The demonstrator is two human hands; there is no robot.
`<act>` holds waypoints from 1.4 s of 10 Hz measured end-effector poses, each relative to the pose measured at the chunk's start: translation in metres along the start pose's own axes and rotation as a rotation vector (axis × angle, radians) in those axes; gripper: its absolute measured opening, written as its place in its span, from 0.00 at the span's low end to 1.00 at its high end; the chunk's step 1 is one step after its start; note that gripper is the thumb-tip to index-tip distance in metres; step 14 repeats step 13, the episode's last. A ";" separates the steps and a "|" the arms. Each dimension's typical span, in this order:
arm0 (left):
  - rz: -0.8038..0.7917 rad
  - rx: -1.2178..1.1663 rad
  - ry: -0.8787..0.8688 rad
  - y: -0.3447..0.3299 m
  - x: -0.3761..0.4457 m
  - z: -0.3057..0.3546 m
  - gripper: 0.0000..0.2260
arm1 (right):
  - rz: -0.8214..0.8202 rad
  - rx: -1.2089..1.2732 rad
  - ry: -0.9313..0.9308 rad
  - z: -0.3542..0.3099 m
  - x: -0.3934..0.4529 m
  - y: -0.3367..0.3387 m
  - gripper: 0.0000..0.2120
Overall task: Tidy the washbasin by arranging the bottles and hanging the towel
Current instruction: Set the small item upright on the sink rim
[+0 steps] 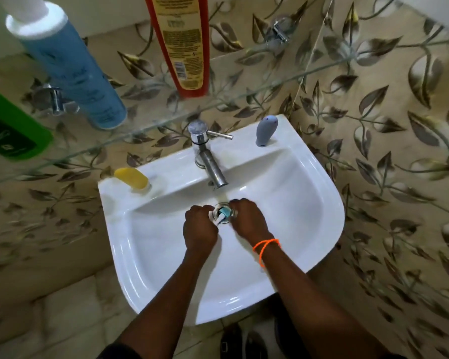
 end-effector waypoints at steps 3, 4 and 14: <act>-0.158 0.149 -0.088 -0.018 -0.003 -0.024 0.10 | -0.064 -0.477 0.246 -0.014 0.000 -0.037 0.10; -0.208 0.126 -0.126 -0.021 -0.020 -0.018 0.09 | -0.091 -0.582 0.303 -0.013 -0.016 -0.025 0.12; -0.394 0.245 -0.769 -0.083 -0.317 0.156 0.12 | 0.320 -0.152 -0.329 0.147 -0.374 0.135 0.19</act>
Point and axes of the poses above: each hand's wrist, its own x-axis towards the middle knuckle, its own y-axis out of the back of the hand, z = x × y, the point moved 7 cm from there along x, towards the middle knuckle, and after that the axes turned 12 degrees about x, right-handed, at the moved point
